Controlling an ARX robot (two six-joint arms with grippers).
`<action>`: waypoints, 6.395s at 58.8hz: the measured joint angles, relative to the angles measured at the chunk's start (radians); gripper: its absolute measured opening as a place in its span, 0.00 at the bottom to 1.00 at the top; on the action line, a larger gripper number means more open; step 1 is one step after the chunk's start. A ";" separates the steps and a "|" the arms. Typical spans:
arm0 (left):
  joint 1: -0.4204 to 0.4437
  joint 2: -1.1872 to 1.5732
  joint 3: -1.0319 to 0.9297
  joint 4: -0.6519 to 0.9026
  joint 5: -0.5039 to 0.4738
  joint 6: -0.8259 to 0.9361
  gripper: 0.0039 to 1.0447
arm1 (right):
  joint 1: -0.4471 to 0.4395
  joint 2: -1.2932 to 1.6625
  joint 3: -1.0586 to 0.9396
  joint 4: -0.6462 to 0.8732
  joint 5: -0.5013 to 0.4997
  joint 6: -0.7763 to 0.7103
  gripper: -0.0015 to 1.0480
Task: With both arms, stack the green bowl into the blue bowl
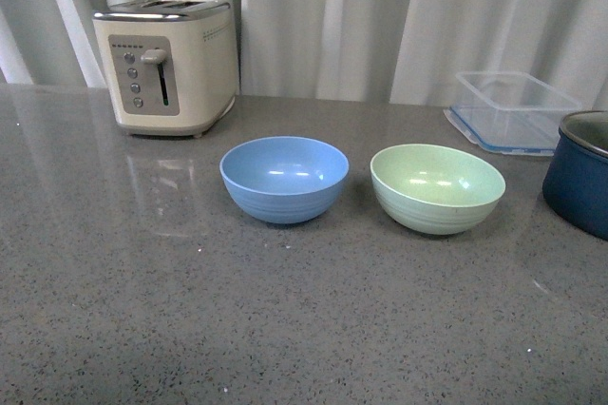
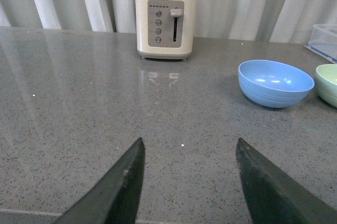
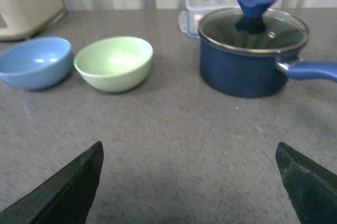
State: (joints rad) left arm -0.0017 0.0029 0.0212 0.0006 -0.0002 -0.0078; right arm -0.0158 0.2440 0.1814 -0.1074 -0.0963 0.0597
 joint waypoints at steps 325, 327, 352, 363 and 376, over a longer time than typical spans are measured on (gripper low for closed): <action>0.000 0.000 0.000 0.000 0.000 0.003 0.94 | 0.018 0.095 -0.177 0.448 0.098 -0.057 0.01; 0.000 0.000 0.000 0.000 0.000 0.003 0.94 | 0.018 0.079 -0.177 0.433 0.098 -0.057 0.01; 0.000 0.000 0.000 0.000 0.000 0.003 0.94 | 0.018 -0.053 -0.177 0.302 0.098 -0.056 0.01; 0.000 0.000 0.000 0.000 0.000 0.003 0.94 | 0.018 -0.209 -0.176 0.116 0.097 -0.057 0.01; 0.000 0.001 0.000 0.000 0.000 0.003 0.94 | 0.018 -0.239 -0.176 0.108 0.096 -0.058 0.25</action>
State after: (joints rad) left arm -0.0017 0.0040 0.0212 0.0006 -0.0002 -0.0051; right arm 0.0025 0.0048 0.0055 0.0010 -0.0002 0.0021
